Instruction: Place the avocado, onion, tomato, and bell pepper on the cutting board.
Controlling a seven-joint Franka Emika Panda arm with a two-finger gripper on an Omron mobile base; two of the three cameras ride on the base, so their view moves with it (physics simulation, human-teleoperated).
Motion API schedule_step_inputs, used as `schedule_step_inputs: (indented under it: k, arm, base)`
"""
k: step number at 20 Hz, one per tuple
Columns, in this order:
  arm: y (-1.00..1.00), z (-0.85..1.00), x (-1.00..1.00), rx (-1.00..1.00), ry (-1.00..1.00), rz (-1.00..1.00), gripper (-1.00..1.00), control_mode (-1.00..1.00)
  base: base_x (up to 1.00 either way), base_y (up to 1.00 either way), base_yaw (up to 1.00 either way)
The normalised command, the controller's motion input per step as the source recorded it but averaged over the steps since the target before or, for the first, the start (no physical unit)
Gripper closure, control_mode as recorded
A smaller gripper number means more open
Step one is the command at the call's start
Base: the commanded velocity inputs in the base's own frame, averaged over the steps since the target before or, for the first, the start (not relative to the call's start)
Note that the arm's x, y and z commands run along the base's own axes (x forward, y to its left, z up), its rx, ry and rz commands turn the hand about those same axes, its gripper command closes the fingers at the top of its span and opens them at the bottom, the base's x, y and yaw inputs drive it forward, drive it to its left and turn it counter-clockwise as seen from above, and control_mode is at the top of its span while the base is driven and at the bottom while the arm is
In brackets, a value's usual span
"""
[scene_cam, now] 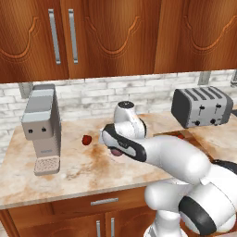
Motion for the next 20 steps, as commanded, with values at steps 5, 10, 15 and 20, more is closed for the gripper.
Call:
schedule_step_inputs:
  k: [5, 10, 15, 20]
  arm:
    - [-1.0, 0.72, -0.59, 0.0, 0.0, -0.25, 1.0, -1.0]
    - [-1.0, 0.62, -0.52, 0.0, -0.08, -0.22, 1.0, -1.0]
    - [-1.0, 0.45, -0.26, -0.01, -0.1, -0.16, 1.0, -1.0]
    - [-0.98, 0.34, -0.05, -0.03, -0.08, -0.14, 1.0, -1.0]
  base:
    - [0.0, 0.0, 0.0]
    - [0.0, 0.0, 0.0]
    - [0.0, 0.0, 0.0]
    - [0.0, 0.0, 0.0]
